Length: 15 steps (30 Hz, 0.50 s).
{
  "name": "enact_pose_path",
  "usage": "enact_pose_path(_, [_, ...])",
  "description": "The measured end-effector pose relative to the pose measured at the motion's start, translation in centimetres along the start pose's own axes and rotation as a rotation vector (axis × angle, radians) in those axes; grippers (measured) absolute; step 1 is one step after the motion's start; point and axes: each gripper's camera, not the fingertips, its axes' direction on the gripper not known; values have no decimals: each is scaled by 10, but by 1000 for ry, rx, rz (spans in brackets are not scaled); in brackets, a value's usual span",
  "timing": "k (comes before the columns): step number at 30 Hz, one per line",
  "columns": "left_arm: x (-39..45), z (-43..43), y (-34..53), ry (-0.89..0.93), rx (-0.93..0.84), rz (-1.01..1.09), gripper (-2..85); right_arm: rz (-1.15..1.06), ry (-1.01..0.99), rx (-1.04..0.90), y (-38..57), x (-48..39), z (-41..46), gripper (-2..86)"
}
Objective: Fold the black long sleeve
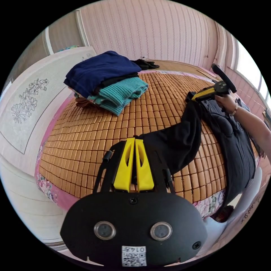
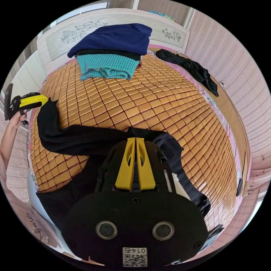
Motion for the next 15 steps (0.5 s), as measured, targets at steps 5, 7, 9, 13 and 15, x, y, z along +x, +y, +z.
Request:
enact_pose_path(5, [-43,-33,49,-123,90,-177,-9,-10,10,-17,-7,-3,-4,-9])
enact_pose_path(7, [-53,-31,56,-82,87,-212,-9,-31,33,-23,-10,-5,-7,-9])
enact_pose_path(9, [-63,-22,60,-23,72,-259,-8,-39,52,-27,-11,-7,-10,-9])
enact_pose_path(13, [-59,-9,60,25,45,-243,3,-26,48,-27,-14,-4,-15,-9])
enact_pose_path(15, [-44,5,57,-2,-38,-161,46,-20,34,-26,-15,-2,-18,-9])
